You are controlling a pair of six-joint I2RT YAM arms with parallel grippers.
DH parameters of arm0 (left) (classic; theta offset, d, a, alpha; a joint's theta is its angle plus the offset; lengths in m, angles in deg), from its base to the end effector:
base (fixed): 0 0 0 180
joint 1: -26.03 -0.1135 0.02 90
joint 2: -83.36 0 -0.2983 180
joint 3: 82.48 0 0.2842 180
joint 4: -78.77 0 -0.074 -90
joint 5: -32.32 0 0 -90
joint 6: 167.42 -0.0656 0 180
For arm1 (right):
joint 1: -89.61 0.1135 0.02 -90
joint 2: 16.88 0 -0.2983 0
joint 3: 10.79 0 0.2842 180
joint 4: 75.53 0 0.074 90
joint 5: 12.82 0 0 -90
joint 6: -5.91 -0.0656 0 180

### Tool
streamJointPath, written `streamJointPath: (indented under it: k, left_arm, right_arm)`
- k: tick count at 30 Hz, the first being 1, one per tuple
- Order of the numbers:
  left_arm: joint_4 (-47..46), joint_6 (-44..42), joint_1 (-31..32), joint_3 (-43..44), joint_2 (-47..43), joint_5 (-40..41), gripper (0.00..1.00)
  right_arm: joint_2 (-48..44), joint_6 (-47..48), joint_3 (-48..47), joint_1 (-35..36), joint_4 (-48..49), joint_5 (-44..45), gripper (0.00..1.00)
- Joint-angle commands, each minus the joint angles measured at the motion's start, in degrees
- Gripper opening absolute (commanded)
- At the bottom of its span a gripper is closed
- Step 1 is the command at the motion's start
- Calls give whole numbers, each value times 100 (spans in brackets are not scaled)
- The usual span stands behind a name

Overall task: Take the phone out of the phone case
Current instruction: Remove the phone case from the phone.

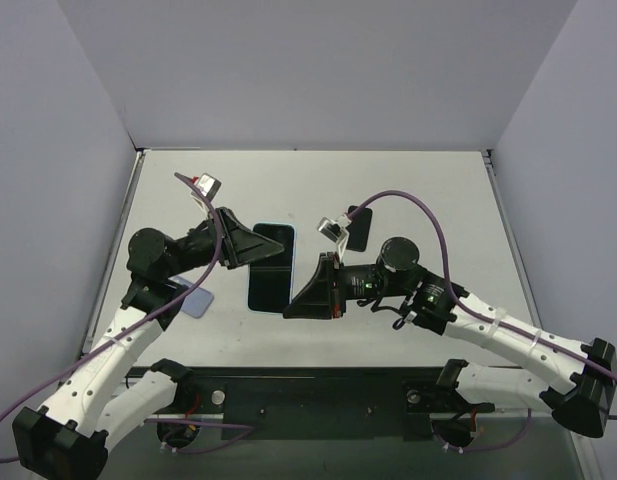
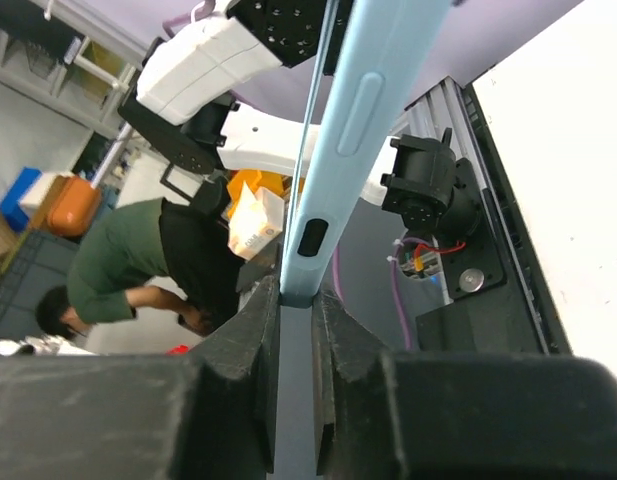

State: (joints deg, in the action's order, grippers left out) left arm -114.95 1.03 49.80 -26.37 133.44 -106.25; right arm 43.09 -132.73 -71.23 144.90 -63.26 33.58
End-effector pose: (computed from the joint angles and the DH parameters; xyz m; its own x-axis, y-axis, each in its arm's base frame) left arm 0.1831 -0.1344 0.4118 -0.8321 -0.3419 -0.4367 0.4857 -0.0691 -0.8714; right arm 0.1185 0.2505 0.4009 -0.6513 0.0143 -0.7587 -0.7407 -0.2290 0.6316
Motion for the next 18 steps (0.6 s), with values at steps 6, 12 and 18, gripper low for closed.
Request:
streamJointPath:
  k: [6, 12, 18]
  left_arm:
    - [-2126, 2155, -4, 152, 63, -82, 0]
    - [-2858, 3009, 5, -94, -60, 59, 0]
    - [-2867, 3149, 31, -270, -183, 129, 0]
  right_arm:
    - [-152, 3376, -500, 746, -1649, 972, 0]
    - [182, 4811, -1406, 1063, -3226, 2512, 0]
    - [384, 5522, -2082, 1124, -3701, 2707, 0]
